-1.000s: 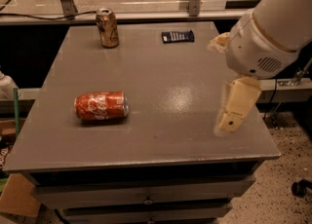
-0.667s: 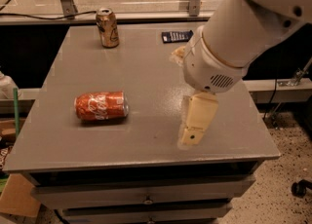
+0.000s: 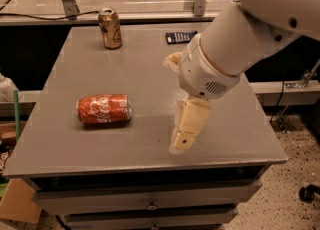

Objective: Place coke can upright

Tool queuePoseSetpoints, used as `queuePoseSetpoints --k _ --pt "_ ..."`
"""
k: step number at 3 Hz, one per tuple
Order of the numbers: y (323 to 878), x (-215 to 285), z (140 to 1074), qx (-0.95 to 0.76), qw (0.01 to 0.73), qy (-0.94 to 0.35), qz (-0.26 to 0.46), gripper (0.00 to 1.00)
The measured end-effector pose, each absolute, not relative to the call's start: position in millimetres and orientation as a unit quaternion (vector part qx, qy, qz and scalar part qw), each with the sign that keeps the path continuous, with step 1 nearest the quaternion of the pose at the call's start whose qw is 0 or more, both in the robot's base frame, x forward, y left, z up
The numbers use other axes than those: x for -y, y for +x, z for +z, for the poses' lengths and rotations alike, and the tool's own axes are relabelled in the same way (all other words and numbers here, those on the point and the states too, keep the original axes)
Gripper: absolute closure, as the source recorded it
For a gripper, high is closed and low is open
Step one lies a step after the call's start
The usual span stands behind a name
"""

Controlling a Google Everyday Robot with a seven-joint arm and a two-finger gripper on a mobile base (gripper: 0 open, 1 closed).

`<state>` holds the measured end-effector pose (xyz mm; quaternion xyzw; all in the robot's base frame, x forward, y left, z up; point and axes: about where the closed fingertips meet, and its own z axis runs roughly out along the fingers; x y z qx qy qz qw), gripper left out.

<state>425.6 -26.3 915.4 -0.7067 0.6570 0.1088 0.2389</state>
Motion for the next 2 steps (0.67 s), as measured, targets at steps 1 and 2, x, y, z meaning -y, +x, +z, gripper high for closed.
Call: queuePoseSetpoints --k 1,2 --pt "447.8 -19.4 909.2 -0.634 0.267 -0.713 0.134 0.0" --pt "472.7 -68.9 907.1 -0.613 0.282 -0.725 0.14 0.0"
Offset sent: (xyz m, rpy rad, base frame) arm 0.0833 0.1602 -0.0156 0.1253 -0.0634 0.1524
